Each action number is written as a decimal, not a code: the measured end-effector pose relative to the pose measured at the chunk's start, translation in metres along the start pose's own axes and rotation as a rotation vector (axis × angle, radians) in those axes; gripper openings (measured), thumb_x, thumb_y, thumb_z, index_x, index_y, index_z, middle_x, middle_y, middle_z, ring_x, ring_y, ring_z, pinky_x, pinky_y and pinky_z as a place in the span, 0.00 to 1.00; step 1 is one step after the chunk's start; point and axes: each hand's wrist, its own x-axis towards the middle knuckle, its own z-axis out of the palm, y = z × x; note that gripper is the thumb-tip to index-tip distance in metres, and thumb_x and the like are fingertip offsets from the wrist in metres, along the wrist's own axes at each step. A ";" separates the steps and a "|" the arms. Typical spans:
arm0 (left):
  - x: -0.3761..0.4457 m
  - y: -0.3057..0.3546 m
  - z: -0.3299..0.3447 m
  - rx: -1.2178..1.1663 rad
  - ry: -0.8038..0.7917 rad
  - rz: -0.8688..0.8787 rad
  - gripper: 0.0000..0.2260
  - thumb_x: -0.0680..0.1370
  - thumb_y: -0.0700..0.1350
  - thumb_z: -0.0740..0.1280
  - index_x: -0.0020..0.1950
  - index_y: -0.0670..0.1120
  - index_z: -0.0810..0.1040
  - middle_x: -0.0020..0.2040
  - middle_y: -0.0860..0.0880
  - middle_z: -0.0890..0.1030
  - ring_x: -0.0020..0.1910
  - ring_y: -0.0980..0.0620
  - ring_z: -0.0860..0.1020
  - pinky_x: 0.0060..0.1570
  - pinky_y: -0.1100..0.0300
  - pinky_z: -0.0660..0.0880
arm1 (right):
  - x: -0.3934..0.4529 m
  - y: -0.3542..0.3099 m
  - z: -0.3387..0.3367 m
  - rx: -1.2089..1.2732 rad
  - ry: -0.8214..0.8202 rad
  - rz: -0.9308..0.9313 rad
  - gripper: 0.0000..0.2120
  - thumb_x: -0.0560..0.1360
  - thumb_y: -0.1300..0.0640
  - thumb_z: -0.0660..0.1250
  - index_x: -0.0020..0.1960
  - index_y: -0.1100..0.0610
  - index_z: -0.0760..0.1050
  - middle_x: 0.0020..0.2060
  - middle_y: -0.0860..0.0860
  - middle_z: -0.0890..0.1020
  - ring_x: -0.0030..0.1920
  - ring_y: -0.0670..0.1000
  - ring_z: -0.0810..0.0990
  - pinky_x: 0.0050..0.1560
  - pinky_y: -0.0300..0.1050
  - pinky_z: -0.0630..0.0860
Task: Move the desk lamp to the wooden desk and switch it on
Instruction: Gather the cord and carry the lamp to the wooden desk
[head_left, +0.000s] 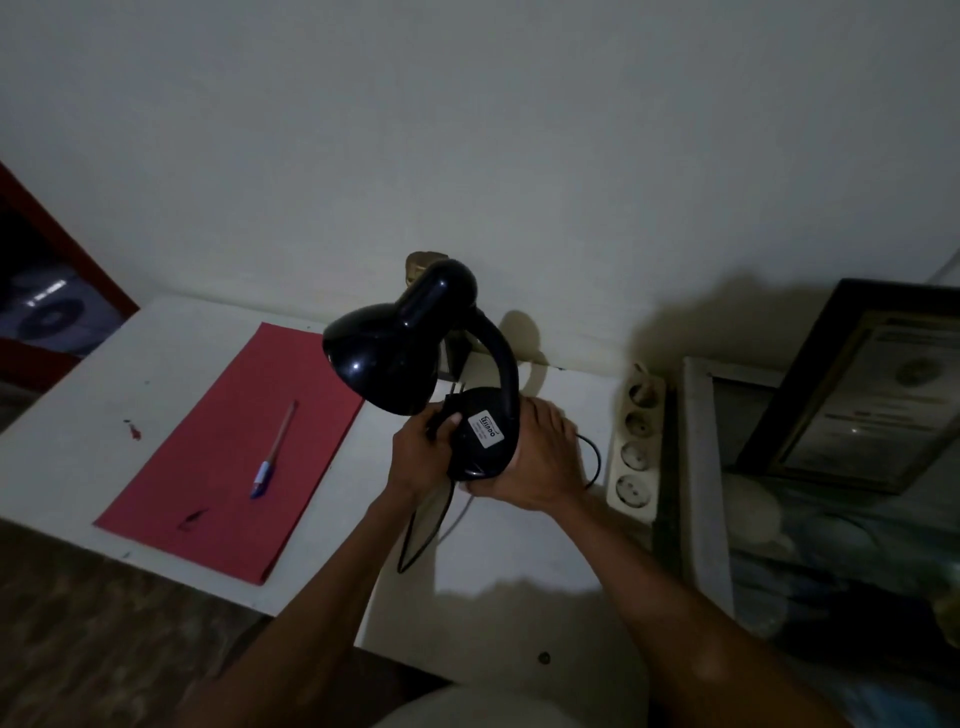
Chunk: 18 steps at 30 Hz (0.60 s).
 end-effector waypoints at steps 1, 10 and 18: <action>-0.002 0.000 0.001 -0.001 0.003 0.004 0.12 0.81 0.45 0.64 0.63 0.42 0.78 0.56 0.43 0.84 0.57 0.46 0.81 0.59 0.49 0.79 | -0.001 -0.001 -0.001 0.007 0.000 0.000 0.59 0.46 0.22 0.71 0.70 0.49 0.65 0.64 0.48 0.74 0.66 0.52 0.72 0.66 0.51 0.71; -0.017 0.013 -0.004 -0.013 0.028 0.089 0.13 0.81 0.45 0.65 0.65 0.43 0.77 0.60 0.45 0.82 0.60 0.48 0.79 0.61 0.52 0.78 | -0.016 -0.011 -0.018 0.139 0.072 -0.019 0.54 0.47 0.28 0.74 0.67 0.49 0.67 0.59 0.47 0.75 0.59 0.51 0.74 0.58 0.47 0.75; -0.052 0.026 -0.013 0.082 0.137 0.268 0.11 0.80 0.47 0.65 0.62 0.55 0.77 0.53 0.67 0.77 0.54 0.75 0.74 0.55 0.72 0.72 | -0.043 -0.021 -0.033 0.107 0.134 -0.111 0.50 0.50 0.26 0.72 0.66 0.49 0.67 0.58 0.45 0.75 0.60 0.50 0.74 0.61 0.50 0.73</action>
